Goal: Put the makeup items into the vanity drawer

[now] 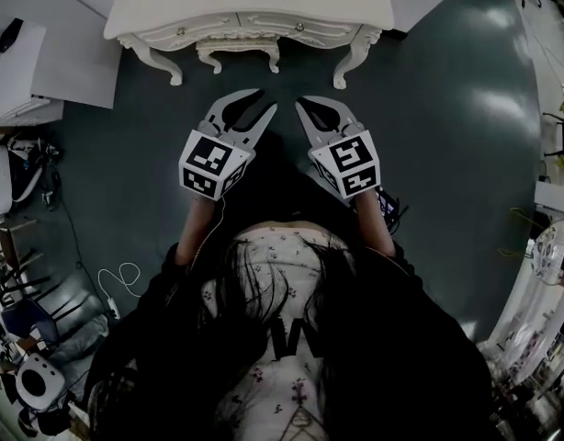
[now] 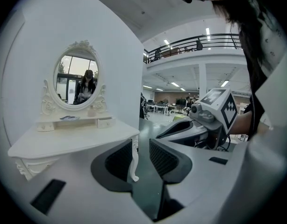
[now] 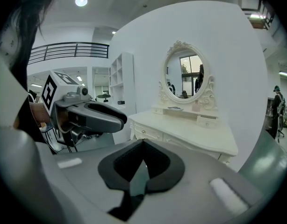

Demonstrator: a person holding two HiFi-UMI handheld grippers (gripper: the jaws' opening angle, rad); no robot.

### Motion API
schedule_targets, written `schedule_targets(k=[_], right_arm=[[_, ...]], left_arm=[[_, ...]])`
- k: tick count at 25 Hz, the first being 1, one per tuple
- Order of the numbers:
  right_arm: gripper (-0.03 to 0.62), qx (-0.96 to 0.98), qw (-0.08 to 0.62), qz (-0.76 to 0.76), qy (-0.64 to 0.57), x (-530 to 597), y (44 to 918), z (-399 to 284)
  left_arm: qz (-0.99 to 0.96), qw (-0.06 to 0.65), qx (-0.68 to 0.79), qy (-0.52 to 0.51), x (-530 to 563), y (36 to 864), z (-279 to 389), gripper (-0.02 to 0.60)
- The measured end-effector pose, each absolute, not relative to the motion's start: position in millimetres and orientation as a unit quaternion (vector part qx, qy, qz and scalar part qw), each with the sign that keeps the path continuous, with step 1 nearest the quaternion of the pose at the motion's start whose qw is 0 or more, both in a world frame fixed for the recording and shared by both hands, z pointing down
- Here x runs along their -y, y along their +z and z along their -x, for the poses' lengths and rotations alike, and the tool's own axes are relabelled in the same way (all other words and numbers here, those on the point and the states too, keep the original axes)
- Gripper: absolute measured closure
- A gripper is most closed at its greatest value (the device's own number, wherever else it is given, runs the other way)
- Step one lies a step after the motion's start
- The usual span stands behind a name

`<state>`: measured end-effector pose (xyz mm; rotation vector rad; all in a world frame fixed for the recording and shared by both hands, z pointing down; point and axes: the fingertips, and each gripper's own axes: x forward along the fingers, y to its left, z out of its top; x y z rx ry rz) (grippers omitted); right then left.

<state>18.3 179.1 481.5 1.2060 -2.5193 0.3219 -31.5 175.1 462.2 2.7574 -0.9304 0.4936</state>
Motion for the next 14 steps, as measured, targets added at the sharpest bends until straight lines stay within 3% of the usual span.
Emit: schedule_targets(k=[14], right_arm=[[0.585, 0.888, 0.169, -0.415, 0.103, -179, 482, -9]], left_arm=[[-0.930, 0.087, 0.314, 0.172, -175, 462, 34, 0.466]])
